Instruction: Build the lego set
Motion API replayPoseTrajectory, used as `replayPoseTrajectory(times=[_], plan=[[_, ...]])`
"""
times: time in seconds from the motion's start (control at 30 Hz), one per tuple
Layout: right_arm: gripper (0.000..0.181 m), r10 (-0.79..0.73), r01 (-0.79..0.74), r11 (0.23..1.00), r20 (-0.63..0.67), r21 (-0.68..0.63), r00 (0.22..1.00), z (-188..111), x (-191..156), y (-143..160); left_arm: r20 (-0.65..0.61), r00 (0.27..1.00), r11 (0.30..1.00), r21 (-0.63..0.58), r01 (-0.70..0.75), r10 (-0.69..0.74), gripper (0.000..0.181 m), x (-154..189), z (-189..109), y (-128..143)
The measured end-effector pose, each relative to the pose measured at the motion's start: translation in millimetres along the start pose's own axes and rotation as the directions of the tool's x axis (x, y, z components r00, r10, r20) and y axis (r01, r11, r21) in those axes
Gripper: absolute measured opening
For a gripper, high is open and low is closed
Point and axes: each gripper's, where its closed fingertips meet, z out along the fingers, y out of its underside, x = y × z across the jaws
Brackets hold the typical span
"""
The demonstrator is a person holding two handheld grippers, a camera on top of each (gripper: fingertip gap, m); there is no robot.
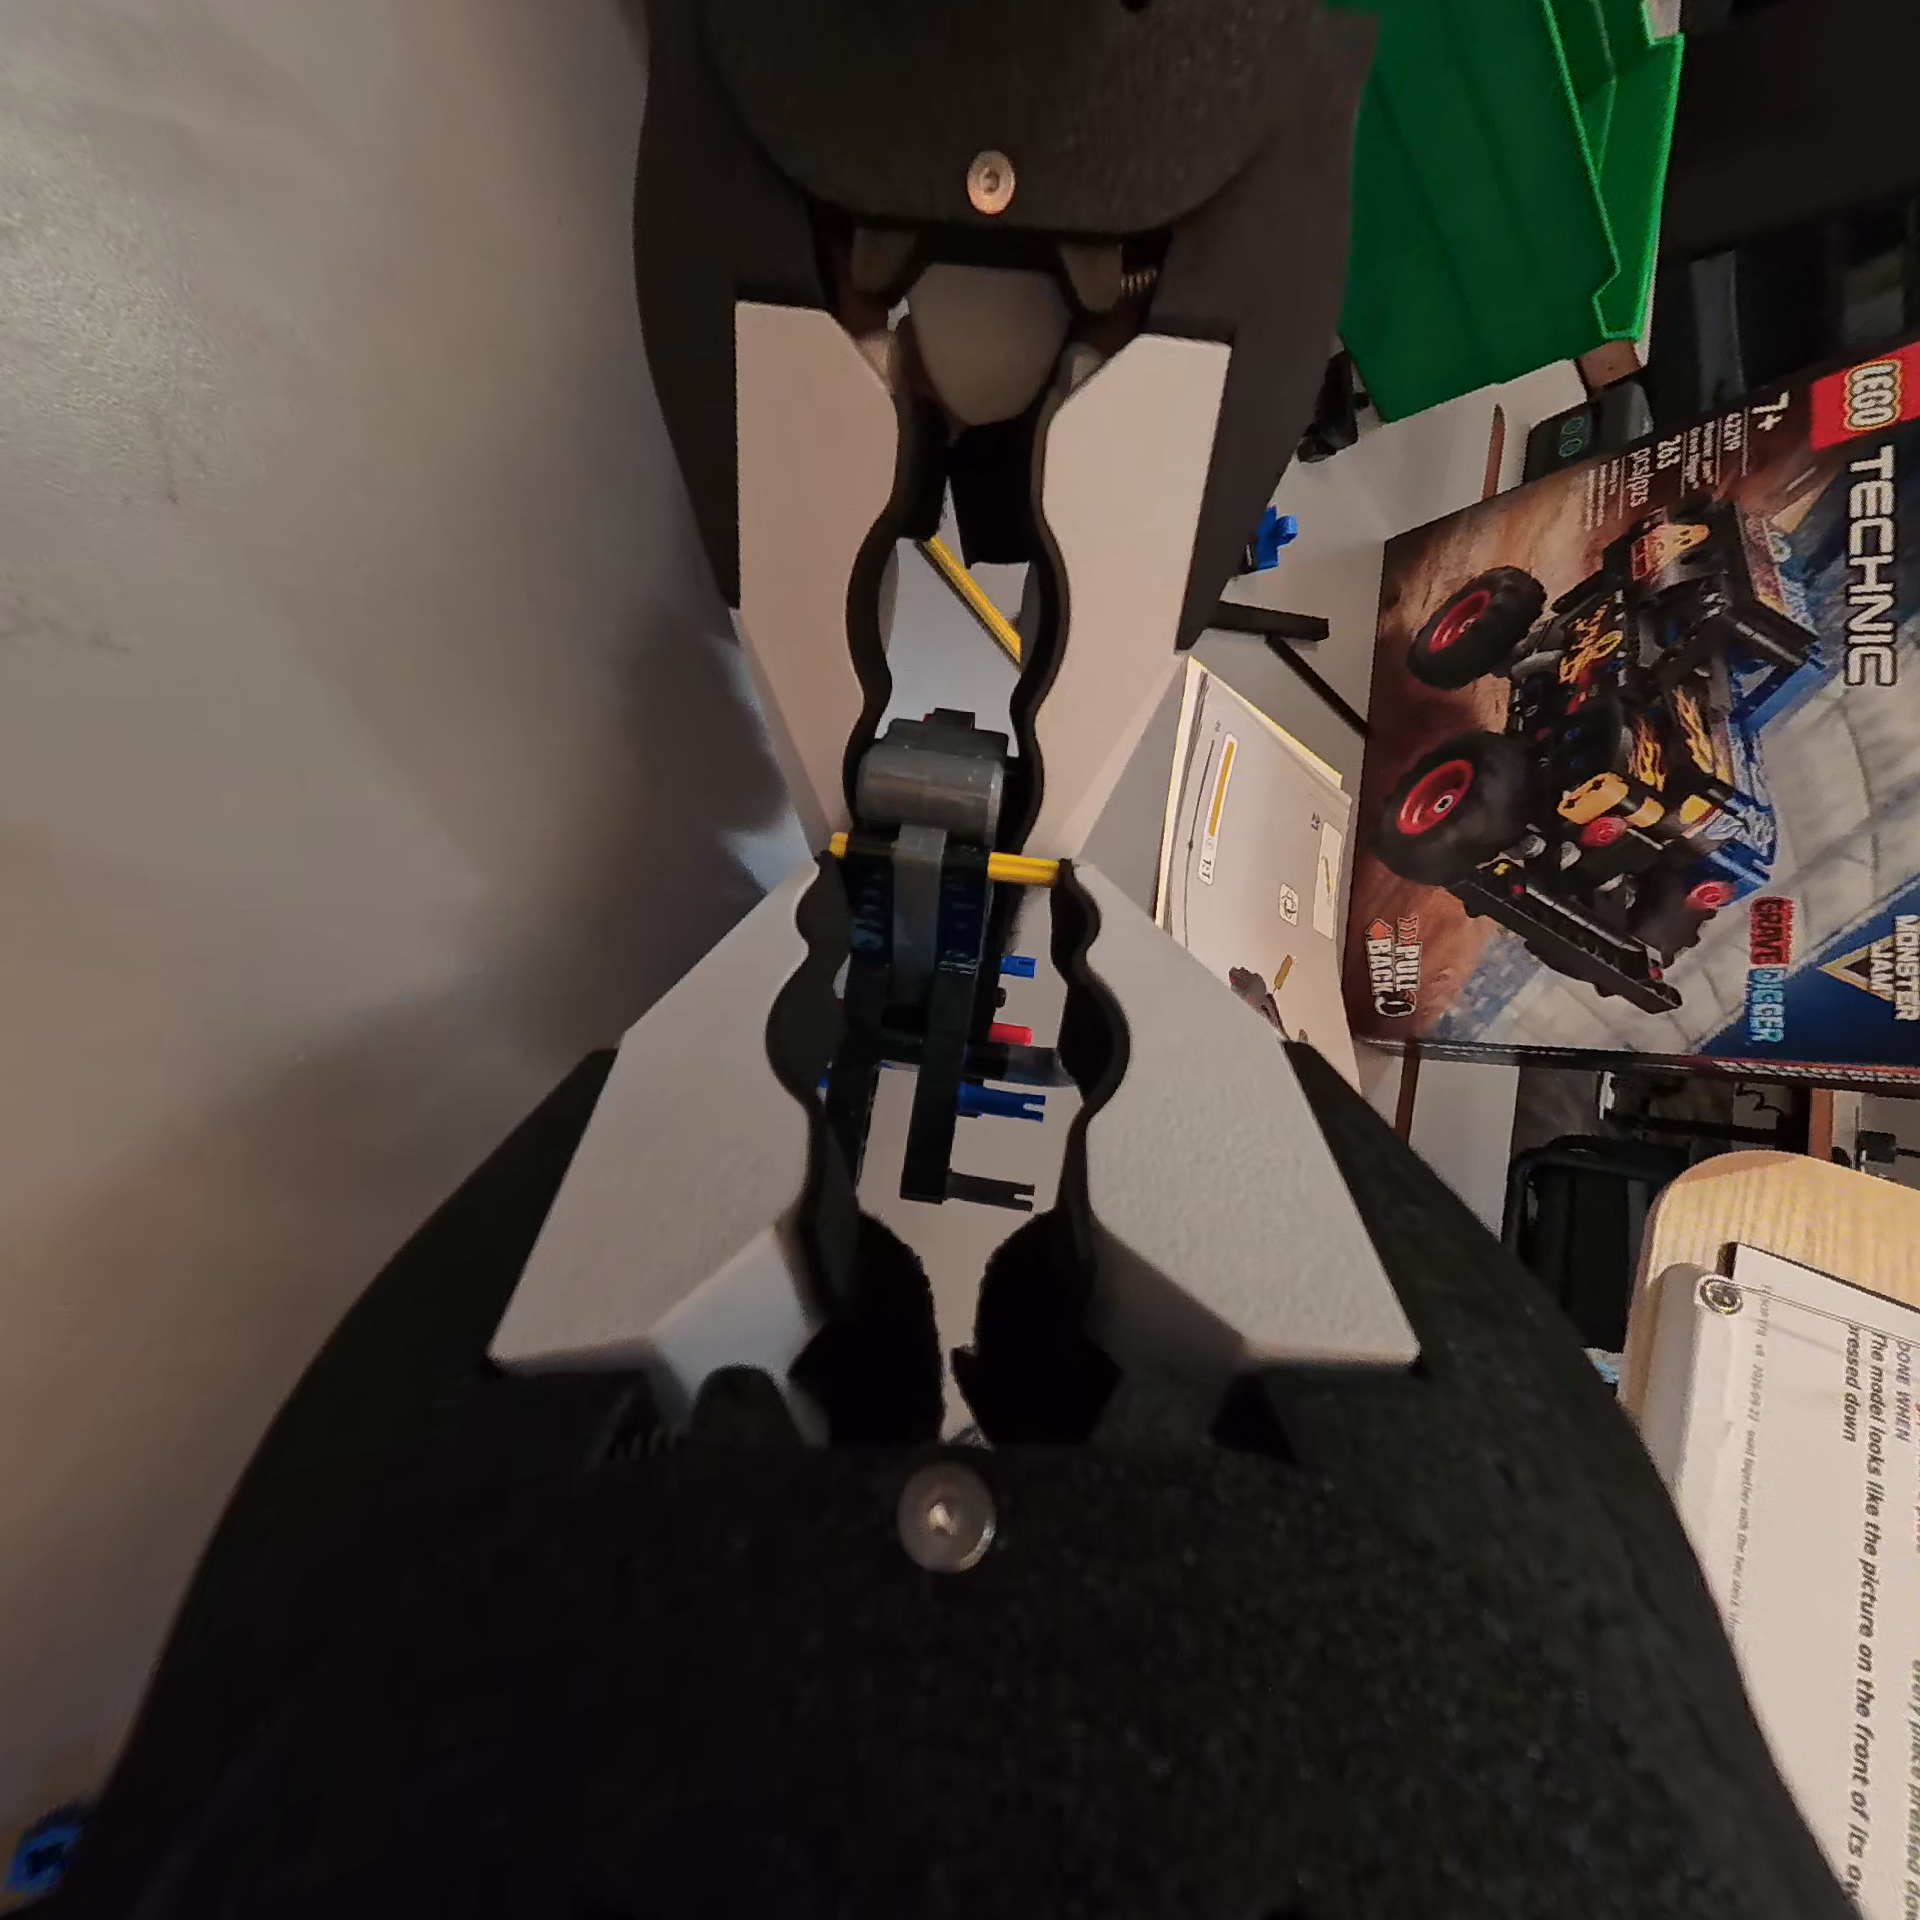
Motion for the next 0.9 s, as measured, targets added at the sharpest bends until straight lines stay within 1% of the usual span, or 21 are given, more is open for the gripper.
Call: replayPoseTrajectory(times=[0.27,0.33,0.4,0.47,0.53,0.63,0.83,0.87,0.9], plan=[[0.037,-0.009,0.009,1.000,-0.002,0.007,1.000,0,-1,2,0.012,1.000,1.000,-0.012,-0.022,0.023,0.025,1,1,0],[0.037,0.010,-0.010,1.000,0.009,0.018,1.000,-1,-1,1,0.013,1.000,1.000,-0.011,-0.022,0.022,0.025,1,1,0],[0.037,0.066,-0.067,0.997,0.038,0.024,0.997,-1,-2,0,-0.006,1.000,1.000,0.003,-0.003,0.003,0.026,1,0,0],[0.038,0.089,-0.092,0.994,0.059,0.054,0.994,-4,-2,-3,-0.017,1.000,0.999,0.040,0.017,-0.016,0.026,2,-1,-4],[0.037,0.099,-0.107,0.988,0.075,0.112,0.992,-8,-3,-7,-0.020,1.000,0.998,0.064,0.001,0.001,0.026,3,-4,-9],[0.037,0.101,-0.114,0.982,0.092,0.149,0.991,-9,-1,-8,-0.025,1.000,0.998,0.069,0.013,-0.011,0.026,2,-5,-11],[0.035,0.042,-0.047,0.996,0.069,0.073,0.997,-4,-1,-4,-0.024,1.000,1.000,0.013,-0.002,0.002,0.026,2,-3,-4],[0.024,0.042,-0.047,0.997,0.071,0.068,0.997,-5,-1,-2,-0.023,1.000,1.000,0.001,0.012,-0.012,0.025,2,-3,-2],[0.023,0.036,-0.040,0.996,0.051,0.081,0.998,-5,2,-3,-0.024,0.999,0.999,0.004,0.047,-0.047,0.025,-1,-3,-2]])
